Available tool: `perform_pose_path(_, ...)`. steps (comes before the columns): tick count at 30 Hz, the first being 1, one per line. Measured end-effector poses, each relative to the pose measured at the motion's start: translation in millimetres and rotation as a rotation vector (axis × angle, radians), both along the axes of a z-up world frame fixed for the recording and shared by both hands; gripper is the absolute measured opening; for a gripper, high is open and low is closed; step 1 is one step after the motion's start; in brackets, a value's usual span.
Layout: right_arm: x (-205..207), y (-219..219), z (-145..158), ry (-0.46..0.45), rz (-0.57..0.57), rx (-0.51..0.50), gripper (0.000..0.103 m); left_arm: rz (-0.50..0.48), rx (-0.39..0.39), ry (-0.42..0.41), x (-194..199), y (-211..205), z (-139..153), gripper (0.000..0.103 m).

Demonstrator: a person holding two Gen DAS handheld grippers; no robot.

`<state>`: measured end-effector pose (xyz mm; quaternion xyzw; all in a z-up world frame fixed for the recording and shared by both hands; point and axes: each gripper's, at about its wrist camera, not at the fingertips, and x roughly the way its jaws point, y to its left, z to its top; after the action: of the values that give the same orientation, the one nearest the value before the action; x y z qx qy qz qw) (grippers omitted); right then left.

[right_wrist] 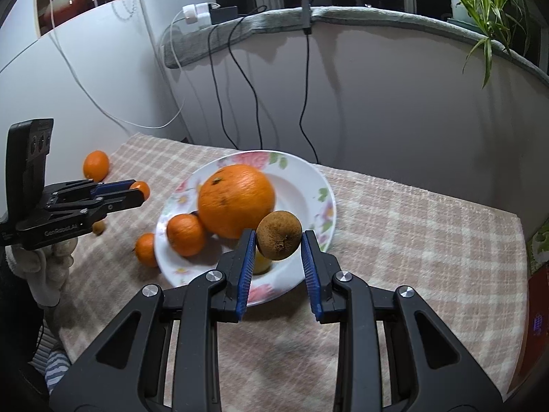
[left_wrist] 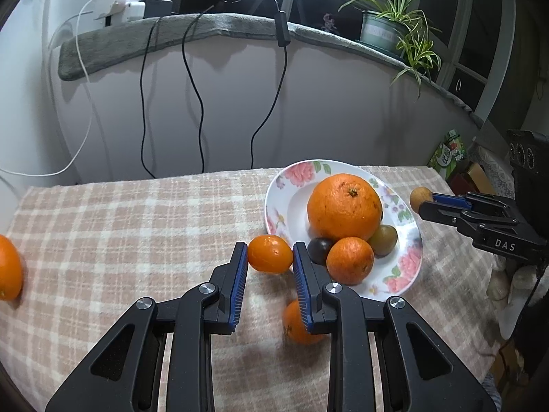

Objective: Organize fruits
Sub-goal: 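Carry the kiwi with the right tool over the plate while the left tool carries the mandarin, then open both tools to release the kiwi and mandarin onto the plate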

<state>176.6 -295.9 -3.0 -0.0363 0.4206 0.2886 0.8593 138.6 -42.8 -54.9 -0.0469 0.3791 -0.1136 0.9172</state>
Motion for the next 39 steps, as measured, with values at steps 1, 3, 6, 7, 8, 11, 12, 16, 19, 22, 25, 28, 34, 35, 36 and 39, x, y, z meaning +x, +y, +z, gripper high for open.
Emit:
perform_pose_path(1,4,-1,-2,0.002,-0.003,-0.002,0.029,-0.002,0.000,0.002,2,0,-1,0.025)
perform_pose_path(3,10,-2,-4,0.007,-0.006,-0.005,0.029,-0.005,0.002,0.004,6,-2,-1,0.025)
perform_pose_path(6,18,-3,-8,0.013,-0.009,-0.009,0.029,-0.010,0.005,0.007,12,-4,-2,0.025)
perform_pose_path(7,20,-3,-9,0.014,-0.010,-0.011,0.029,-0.011,0.005,0.008,13,-5,-3,0.025)
perform_pose_path(8,22,-3,-10,0.016,-0.009,-0.012,0.029,-0.013,0.005,0.010,15,-5,-3,0.025)
perform_pose_path(11,28,-4,-14,0.019,-0.012,-0.016,0.029,-0.016,0.007,0.015,20,-7,-5,0.025)
perform_pose_path(12,30,-4,-15,0.021,-0.013,-0.016,0.029,-0.016,0.008,0.016,21,-7,-5,0.025)
perform_pose_path(16,36,-5,-18,0.025,-0.018,-0.015,0.029,-0.016,0.009,0.019,24,-8,-6,0.025)
perform_pose_path(19,38,-4,-19,0.025,-0.017,-0.015,0.029,-0.018,0.010,0.022,26,-9,-7,0.025)
perform_pose_path(22,39,-3,-20,0.025,-0.014,-0.015,0.029,-0.019,0.008,0.022,27,-9,-7,0.025)
perform_pose_path(25,40,-3,-20,0.024,-0.012,-0.016,0.029,-0.022,0.010,0.022,27,-9,-7,0.025)
perform_pose_path(28,40,-2,-20,0.023,-0.013,-0.016,0.029,-0.028,0.010,0.022,27,-10,-7,0.025)
perform_pose_path(34,40,0,-21,0.024,-0.004,-0.025,0.029,-0.032,0.007,0.024,27,-11,-7,0.025)
perform_pose_path(35,39,1,-21,0.024,-0.003,-0.026,0.029,-0.034,0.007,0.024,27,-11,-7,0.025)
perform_pose_path(36,39,1,-21,0.023,-0.003,-0.026,0.029,-0.037,0.007,0.025,27,-12,-7,0.026)
perform_pose_path(39,38,1,-20,0.011,-0.010,-0.028,0.054,-0.044,0.006,0.025,26,-13,-7,0.030)
